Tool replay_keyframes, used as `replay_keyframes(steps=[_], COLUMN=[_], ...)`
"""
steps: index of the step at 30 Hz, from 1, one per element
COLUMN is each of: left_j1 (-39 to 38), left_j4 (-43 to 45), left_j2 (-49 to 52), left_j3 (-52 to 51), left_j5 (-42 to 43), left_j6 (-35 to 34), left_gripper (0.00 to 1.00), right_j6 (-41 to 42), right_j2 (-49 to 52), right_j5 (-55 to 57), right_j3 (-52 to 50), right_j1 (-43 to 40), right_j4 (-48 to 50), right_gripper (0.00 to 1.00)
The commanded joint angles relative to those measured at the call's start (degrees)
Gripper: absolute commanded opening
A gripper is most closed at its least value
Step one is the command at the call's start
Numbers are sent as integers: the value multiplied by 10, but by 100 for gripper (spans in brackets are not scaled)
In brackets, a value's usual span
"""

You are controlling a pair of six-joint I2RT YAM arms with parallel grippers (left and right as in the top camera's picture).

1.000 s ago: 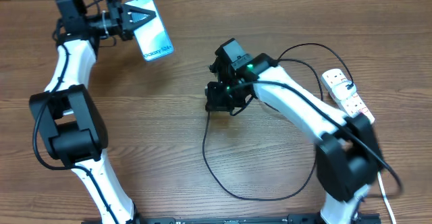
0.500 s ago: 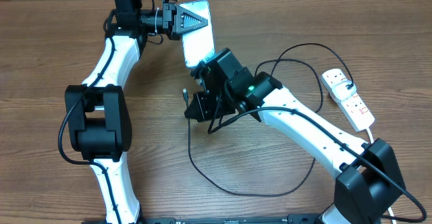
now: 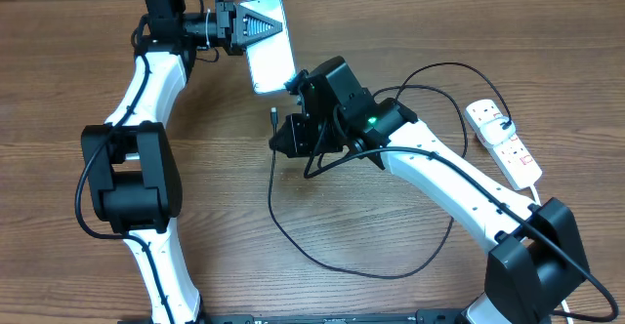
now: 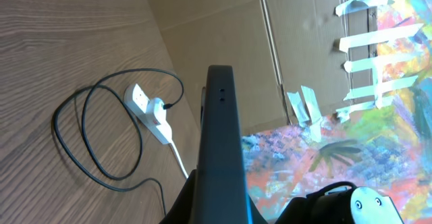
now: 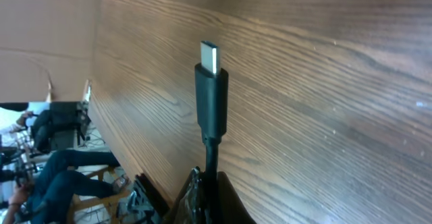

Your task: Plug charger to phone and switch on socket

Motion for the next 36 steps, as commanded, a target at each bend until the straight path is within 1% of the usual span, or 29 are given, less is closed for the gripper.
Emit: replay_keyframes(steps=[1,11,21,25,36], left_j1=[0,0,0,0,-2], left_j4=[4,4,4,4,4], left_j2=[-8,-8,-8,-8,-8], left_j3=[6,6,6,6,6], left_j5=[14,14,14,14,14], left_j6=[-9,-9,-30,-34,-47], left_gripper=[4,4,4,4,4], right_j6=[13,-5,-3,-2,-2], right_j2=[-3,-3,-3,-3,1], right_j5=[-5,-49,-51,-83,-116], right_j3=[1,1,1,1,1], right_j1=[-14,-29,-46,-58,-57], right_j4=[11,50,38,43,51], right_gripper=[4,4,4,4,4])
